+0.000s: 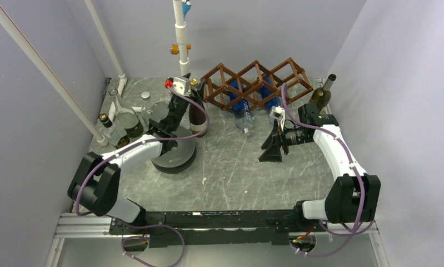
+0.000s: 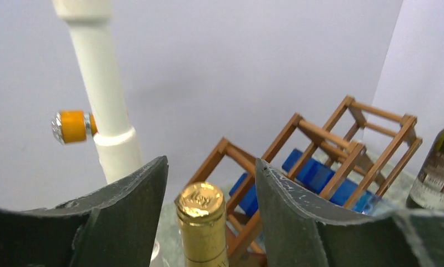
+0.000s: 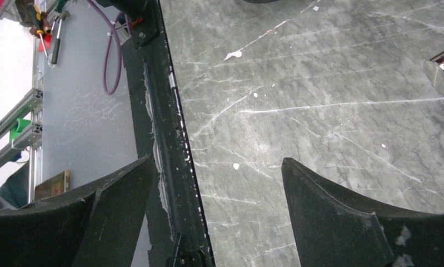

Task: Take the wine bottle off the wine rack
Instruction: Place the wine bottle at the center of the board, then pick up the wine bottle from the wine rack.

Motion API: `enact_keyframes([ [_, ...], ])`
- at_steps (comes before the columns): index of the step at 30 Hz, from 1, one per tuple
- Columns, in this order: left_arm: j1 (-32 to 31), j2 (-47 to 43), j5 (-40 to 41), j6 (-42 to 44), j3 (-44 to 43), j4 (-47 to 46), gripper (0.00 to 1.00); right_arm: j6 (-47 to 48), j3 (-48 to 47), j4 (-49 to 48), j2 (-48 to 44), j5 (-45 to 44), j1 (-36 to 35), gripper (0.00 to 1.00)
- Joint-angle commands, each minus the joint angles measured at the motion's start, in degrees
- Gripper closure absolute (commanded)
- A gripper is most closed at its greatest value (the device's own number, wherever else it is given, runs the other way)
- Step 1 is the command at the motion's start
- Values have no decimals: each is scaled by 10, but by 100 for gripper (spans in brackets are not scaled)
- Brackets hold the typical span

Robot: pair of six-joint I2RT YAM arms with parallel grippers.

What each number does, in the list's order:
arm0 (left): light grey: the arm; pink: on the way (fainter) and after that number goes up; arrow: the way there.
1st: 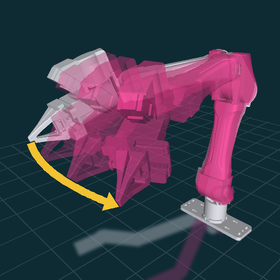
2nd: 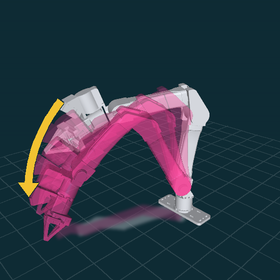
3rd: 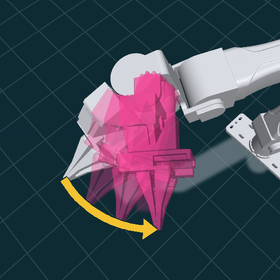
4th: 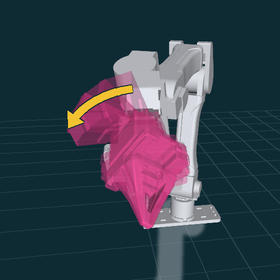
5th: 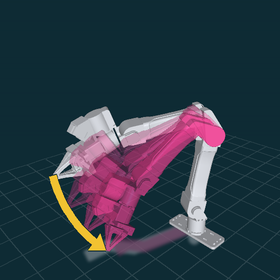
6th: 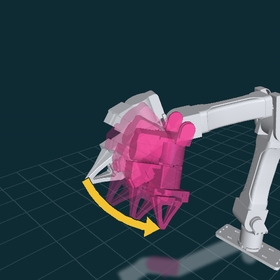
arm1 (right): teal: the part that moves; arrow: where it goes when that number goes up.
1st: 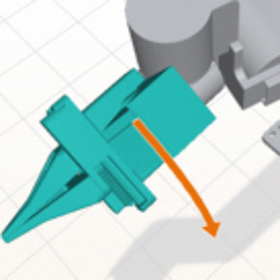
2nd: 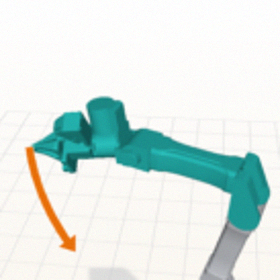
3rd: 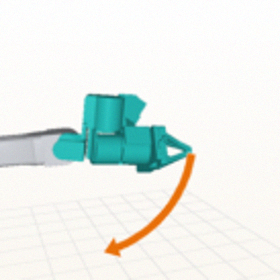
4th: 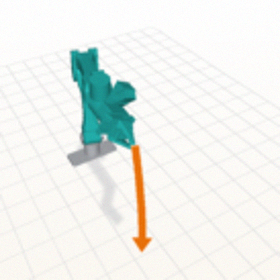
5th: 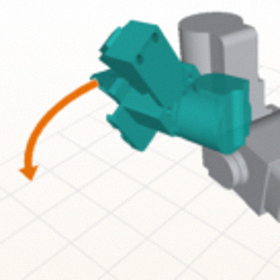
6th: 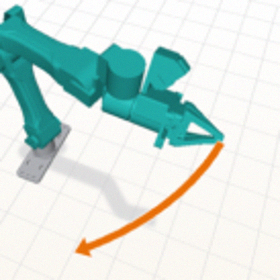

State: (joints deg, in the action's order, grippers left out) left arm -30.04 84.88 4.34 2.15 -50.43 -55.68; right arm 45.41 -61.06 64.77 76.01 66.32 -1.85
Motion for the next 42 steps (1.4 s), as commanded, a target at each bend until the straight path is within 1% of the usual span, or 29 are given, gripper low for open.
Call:
enact_keyframes([
  [1, -2, -39, 4, -15, -5, -57, 33, 6, 1, -11, -5, 2, 2, 13],
  [7, -2, -71, 6, -18, -8, -12, 18, 6, 1, -13, -3, 0, 2, 13],
  [8, -1, -78, 7, -38, -9, 0, 16, 6, 1, -13, -4, 0, 2, 13],
  [15, -1, -148, -13, -71, -22, 126, 1, 8, 2, -13, -6, -2, 2, 13],
  [18, -1, -178, -37, -82, -25, 173, 0, 12, 2, -12, -8, -2, 3, 13],
  [21, -1, -204, -77, -92, -34, 236, 1, 16, 2, -10, -12, -2, 3, 13],
  [28, 0, -249, -164, -122, -48, 347, 0, 43, -3, 8, -29, 7, 14, 13],
  [33, 0, -284, -214, -147, -13, 347, 0, 52, -3, 9, -43, 15, 52, 13],
  [37, 0, -300, -232, -138, -18, 389, 0, 54, -2, 6, -55, 22, 81, 13],
  [42, 0, -320, -279, -108, -18, 445, 1, -1, 10, -57, -93, -8, 91, 12],
])
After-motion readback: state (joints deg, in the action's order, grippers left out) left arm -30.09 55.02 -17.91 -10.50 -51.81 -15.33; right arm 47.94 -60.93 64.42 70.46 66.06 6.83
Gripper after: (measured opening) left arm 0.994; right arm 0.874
